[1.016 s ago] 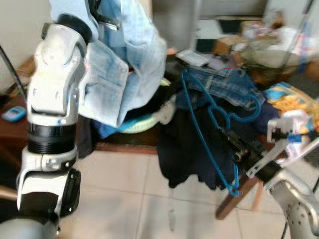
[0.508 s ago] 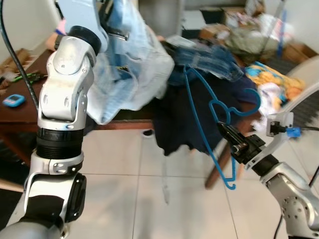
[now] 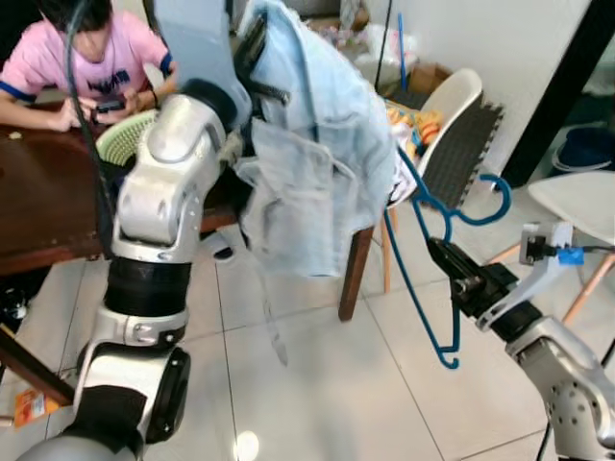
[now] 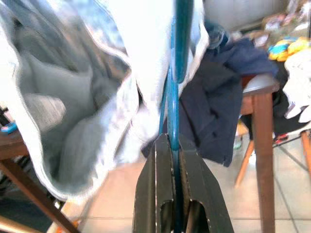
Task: Hang hanger
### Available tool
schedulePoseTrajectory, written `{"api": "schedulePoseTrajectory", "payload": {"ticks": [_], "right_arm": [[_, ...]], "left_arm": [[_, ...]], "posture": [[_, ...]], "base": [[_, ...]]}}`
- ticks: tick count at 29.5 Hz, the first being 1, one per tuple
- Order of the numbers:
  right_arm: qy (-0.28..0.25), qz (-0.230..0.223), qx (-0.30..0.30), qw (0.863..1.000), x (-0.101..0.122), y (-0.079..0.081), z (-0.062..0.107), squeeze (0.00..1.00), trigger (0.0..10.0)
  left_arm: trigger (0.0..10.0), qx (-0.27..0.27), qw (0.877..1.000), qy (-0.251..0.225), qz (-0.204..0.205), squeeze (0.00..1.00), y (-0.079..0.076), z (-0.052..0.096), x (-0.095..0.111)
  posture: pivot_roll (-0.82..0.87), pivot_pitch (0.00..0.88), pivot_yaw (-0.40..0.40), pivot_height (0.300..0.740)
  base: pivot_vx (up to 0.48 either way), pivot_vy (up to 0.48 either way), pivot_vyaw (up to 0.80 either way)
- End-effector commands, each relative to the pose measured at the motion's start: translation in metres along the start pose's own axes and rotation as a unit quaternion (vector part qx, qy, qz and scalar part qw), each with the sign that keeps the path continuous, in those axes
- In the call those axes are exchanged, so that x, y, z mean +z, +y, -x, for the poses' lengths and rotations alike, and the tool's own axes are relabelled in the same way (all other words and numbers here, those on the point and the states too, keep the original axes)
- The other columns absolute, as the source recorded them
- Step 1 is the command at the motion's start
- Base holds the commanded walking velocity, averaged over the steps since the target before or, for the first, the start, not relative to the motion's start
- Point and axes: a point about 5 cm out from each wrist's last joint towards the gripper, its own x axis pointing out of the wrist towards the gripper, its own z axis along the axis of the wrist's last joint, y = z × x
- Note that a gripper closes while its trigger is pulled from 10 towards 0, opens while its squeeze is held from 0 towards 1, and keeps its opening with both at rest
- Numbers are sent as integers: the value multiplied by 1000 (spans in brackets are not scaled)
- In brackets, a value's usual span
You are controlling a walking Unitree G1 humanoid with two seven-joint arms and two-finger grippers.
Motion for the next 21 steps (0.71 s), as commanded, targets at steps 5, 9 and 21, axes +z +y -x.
{"api": "schedulePoseTrajectory", "payload": {"ticks": [5,9,21], "right_arm": [[-4,6,12,1000,4,5,0,0,10000],[-6,16,5,1000,10,2,2,0,10000],[-7,24,16,1000,16,5,4,0,10000]], "left_arm": [[10000,10,997,63,48,0,4,5,-32],[10000,17,990,112,88,0,8,11,-58],[10000,-61,980,134,130,0,-9,24,-80]], "posture": [[-34,95,21,740],[-39,101,19,740],[-42,111,18,740]], "base": [[0,0,0],[0,0,0],[0,0,0]]}}
